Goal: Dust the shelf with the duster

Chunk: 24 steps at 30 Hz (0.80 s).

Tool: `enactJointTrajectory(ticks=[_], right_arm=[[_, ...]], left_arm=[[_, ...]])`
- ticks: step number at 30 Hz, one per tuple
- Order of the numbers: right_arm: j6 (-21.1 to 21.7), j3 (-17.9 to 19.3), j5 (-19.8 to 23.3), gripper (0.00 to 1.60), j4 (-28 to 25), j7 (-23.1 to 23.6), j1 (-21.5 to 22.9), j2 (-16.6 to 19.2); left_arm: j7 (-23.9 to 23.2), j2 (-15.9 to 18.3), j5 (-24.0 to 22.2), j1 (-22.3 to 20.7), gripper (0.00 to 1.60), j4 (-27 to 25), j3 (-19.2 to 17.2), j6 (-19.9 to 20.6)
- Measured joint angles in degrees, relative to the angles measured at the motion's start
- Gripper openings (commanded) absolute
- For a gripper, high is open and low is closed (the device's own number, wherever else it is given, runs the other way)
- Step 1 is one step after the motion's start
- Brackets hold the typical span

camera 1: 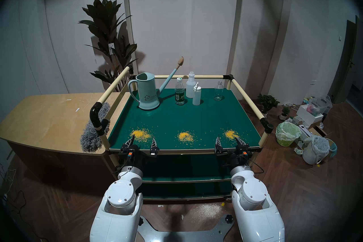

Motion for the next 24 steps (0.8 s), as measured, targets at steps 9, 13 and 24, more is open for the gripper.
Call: enactJointTrajectory(ticks=[9, 13, 24], right_arm=[[0.01, 0.03, 0.00, 1.60, 0.25, 0.02, -0.02, 0.00], [0.01, 0.04, 0.00, 1.60, 0.29, 0.03, -0.03, 0.00], [0.01, 0.05, -0.01, 1.60, 0.33, 0.03, -0.04, 0.01]], left_arm=[[-0.14, -0.17, 0.20, 0.03, 1.60, 0.18, -0.13, 0.01], [-0.25, -0.25, 0.26, 0.04, 1.60, 0.20, -0.19, 0.01], [-0.47, -0.47, 0.44, 0.05, 1.60, 0.22, -0.38, 0.01]])
